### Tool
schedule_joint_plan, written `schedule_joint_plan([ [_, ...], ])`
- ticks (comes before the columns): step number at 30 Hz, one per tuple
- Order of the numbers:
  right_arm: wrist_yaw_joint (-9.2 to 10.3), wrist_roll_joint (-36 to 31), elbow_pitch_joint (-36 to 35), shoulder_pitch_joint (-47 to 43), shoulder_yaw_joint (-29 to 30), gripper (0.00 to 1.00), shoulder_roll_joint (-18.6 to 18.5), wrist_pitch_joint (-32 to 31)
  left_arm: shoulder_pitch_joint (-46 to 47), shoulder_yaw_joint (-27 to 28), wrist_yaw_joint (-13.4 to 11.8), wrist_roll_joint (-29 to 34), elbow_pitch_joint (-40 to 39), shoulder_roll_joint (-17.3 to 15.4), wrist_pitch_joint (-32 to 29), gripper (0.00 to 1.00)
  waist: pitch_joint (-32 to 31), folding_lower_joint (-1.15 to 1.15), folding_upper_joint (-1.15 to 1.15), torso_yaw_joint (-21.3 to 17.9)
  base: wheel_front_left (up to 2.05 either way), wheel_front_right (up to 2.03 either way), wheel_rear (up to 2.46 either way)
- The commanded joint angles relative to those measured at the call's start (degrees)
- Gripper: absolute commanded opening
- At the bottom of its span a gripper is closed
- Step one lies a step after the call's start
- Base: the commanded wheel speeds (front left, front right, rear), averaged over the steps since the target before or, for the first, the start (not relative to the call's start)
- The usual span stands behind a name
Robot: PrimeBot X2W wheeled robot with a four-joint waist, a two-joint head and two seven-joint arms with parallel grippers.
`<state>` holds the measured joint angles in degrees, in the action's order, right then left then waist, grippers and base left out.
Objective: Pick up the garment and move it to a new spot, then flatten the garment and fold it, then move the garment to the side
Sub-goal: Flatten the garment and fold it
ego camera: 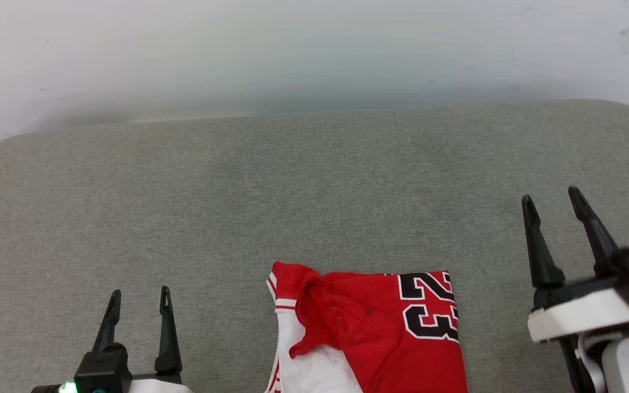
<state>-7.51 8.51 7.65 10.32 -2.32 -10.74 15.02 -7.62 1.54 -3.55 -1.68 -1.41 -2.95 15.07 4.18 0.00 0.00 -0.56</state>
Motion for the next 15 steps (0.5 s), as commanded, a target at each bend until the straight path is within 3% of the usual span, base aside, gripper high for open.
schedule_joint_plan([
  [1, 0.04, -0.09, -1.19, -1.42, 0.75, 1.00, 1.13, 0.16, -0.32, 0.04, 0.11, 0.35, 0.03, 0.06, 0.13, 1.00, -0.15, 0.00, 0.00, -0.02, 0.00, 0.00, 0.00],
  [9, 0.04, -1.34, -5.40, -12.80, 3.66, 1.00, 6.47, 0.17, -0.69, -0.21, 1.04, 1.03, 0.14, 0.08, 0.13, 1.00, -1.24, 0.00, 0.00, 0.19, 0.00, 0.00, 0.00],
  [15, 0.04, -0.92, -7.54, -16.95, 4.25, 1.00, 7.81, 0.17, -1.54, -0.32, 1.65, 1.08, 0.41, 0.07, 0.13, 1.00, -2.03, 0.00, 0.00, -0.10, 0.00, 0.00, 0.00],
])
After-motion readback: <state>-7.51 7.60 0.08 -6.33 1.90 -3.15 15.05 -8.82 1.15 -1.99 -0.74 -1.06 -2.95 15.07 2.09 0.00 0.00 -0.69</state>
